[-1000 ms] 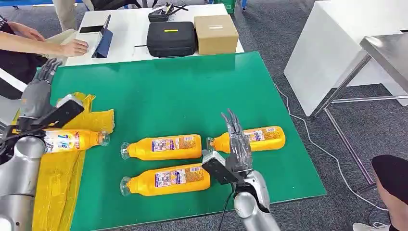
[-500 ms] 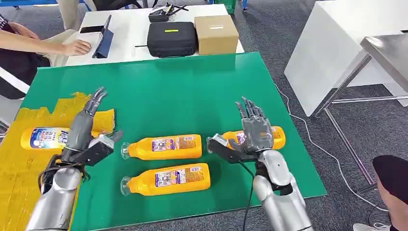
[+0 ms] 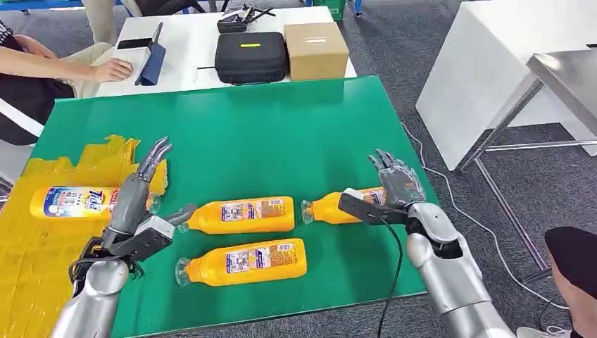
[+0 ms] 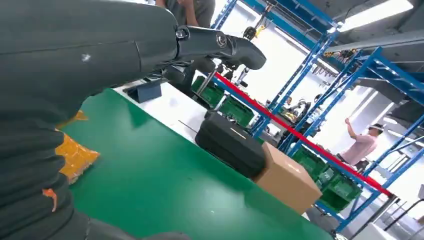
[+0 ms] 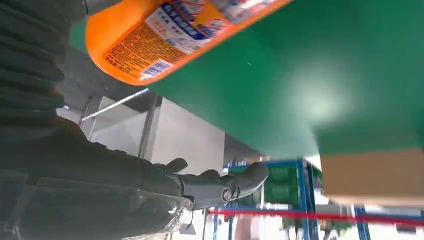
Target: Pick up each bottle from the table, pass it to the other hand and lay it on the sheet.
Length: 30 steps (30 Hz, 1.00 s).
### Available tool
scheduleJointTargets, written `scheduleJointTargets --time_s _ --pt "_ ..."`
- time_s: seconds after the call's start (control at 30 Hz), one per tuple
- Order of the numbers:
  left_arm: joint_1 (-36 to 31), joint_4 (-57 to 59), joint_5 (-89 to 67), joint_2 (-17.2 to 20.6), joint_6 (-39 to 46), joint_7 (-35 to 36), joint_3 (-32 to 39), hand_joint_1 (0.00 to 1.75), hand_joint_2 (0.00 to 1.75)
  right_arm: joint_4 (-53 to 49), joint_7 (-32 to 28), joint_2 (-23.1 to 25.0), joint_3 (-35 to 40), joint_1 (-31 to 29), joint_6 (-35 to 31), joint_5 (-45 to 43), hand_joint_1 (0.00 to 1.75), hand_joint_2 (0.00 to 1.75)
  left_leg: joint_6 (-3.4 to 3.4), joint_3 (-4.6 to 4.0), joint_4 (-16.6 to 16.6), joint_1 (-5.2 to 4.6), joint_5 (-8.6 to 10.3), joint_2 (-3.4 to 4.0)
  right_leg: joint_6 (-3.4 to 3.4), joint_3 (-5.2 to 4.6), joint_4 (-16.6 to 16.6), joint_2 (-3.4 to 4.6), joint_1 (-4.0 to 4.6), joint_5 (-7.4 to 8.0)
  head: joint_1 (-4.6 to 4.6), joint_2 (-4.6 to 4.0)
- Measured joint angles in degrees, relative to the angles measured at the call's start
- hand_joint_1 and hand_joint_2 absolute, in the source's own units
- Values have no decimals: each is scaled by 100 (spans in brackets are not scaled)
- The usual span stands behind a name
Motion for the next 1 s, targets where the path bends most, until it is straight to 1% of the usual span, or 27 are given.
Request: scheduleJointTargets --time_s 0.3,0.47,0.57,0.67,0.9,1.0 --pt "6 0 26 15 2 -31 2 0 175 840 -114 -219 77 -500 182 -269 0 175 1 1 0 0 0 2 0 0 0 0 1 0 0 0" --pt "6 0 9 15 -39 -33 9 0 175 1538 -156 -219 199 -935 217 -350 0 175 1 12 0 0 1 6 0 11 -1 0 1 0 0 2" --pt "8 2 -9 22 -46 -31 20 0 175 1997 -160 -186 278 -1066 210 -331 0 175 8 8 0 -1 6 -8 0 13 0 -6 0 0 2 0" --pt "7 13 -9 28 -55 -31 31 0 175 2357 -182 -118 374 -1158 219 -289 0 175 8 9 1 0 7 -6 0 12 0 -5 0 1 0 2" --pt "-13 129 29 42 -109 -22 59 0 175 3290 -556 -66 634 -1776 448 -427 0 175 8 18 0 1 6 2 0 16 0 -3 5 1 0 0" --pt "-14 190 81 52 -105 -11 92 0 175 3439 -682 -46 649 -1872 439 -575 0 175 8 19 0 1 6 2 0 18 0 -4 5 1 0 0"
